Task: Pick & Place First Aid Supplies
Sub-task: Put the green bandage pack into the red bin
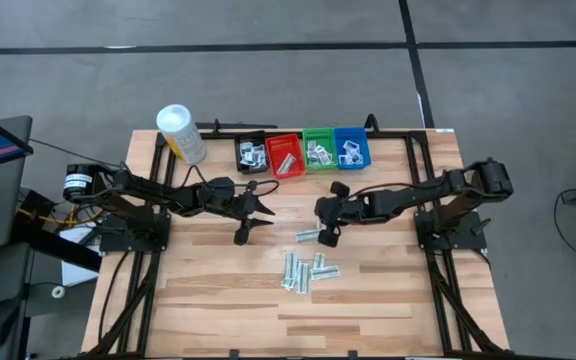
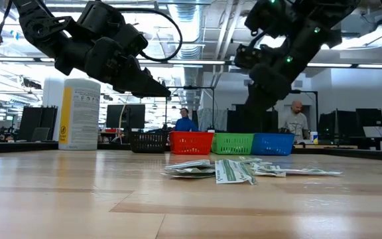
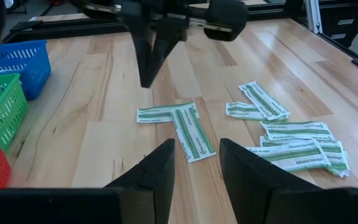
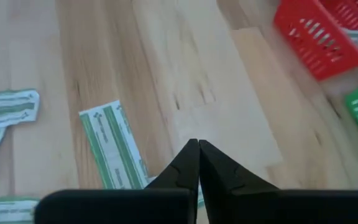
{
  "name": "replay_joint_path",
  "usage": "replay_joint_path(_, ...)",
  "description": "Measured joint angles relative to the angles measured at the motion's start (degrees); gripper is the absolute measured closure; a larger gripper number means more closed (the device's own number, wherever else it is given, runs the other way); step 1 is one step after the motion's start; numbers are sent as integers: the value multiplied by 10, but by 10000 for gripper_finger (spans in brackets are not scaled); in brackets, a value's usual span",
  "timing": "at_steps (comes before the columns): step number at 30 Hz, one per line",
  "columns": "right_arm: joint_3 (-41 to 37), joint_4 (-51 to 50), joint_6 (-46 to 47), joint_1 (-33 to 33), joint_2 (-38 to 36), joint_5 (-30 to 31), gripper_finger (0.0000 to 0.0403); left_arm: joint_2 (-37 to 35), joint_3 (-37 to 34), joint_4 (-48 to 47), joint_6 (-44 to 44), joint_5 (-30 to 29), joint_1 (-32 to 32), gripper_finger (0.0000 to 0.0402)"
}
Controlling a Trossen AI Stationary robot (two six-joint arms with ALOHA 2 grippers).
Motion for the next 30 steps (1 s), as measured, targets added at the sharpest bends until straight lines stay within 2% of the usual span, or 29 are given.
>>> replay_joint_path(5, 1, 2, 1, 2, 28, -5, 375, 0, 0, 0, 0, 0, 0, 274)
replay_joint_path(15, 1, 7, 6, 0, 105, -11, 274, 0, 0, 0, 0, 0, 0, 274)
replay_joint_path(20, 6, 22, 8, -6, 146, -9, 241, 0, 0, 0, 0, 0, 0, 274)
replay_joint_path(23, 7, 23, 8, -7, 165, -10, 242, 0, 0, 0, 0, 0, 0, 274)
replay_joint_path(25, 7, 25, 8, -6, 171, -8, 257, 0, 0, 0, 0, 0, 0, 274)
replay_joint_path(30, 7, 29, 8, -5, 169, -15, 330, 0, 0, 0, 0, 0, 0, 274)
